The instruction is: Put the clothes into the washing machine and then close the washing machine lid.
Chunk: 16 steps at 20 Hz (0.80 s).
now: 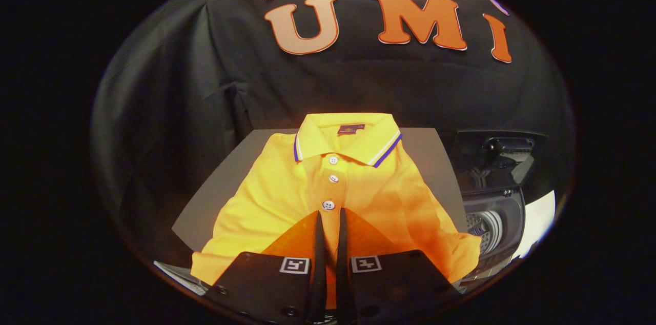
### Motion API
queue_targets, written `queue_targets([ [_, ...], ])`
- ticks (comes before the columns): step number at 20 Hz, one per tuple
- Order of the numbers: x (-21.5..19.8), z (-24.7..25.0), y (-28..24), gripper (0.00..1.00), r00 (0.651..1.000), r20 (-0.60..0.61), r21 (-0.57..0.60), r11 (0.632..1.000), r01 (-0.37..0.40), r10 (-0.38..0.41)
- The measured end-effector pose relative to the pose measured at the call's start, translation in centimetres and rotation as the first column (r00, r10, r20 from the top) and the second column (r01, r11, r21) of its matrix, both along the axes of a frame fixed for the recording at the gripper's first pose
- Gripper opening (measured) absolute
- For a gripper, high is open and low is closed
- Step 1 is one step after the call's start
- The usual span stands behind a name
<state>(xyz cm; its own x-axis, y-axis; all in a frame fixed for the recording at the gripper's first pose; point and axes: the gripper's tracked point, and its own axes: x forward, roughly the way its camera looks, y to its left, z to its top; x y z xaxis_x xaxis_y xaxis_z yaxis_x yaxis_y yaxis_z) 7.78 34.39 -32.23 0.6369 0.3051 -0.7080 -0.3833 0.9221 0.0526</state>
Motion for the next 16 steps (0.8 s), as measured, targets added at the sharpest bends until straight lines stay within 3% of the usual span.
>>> queue_targets([
  [6,0.5,2.6,-1.3,0.12,0.997,0.082,-0.024,1.0,0.0,0.002],
  [12,1.8,3.0,-5.4,0.08,0.993,0.102,-0.045,0.997,0.067,-0.063],
  [16,1.9,2.1,-6.3,0.08,0.997,0.062,-0.036,0.999,0.039,-0.037],
])
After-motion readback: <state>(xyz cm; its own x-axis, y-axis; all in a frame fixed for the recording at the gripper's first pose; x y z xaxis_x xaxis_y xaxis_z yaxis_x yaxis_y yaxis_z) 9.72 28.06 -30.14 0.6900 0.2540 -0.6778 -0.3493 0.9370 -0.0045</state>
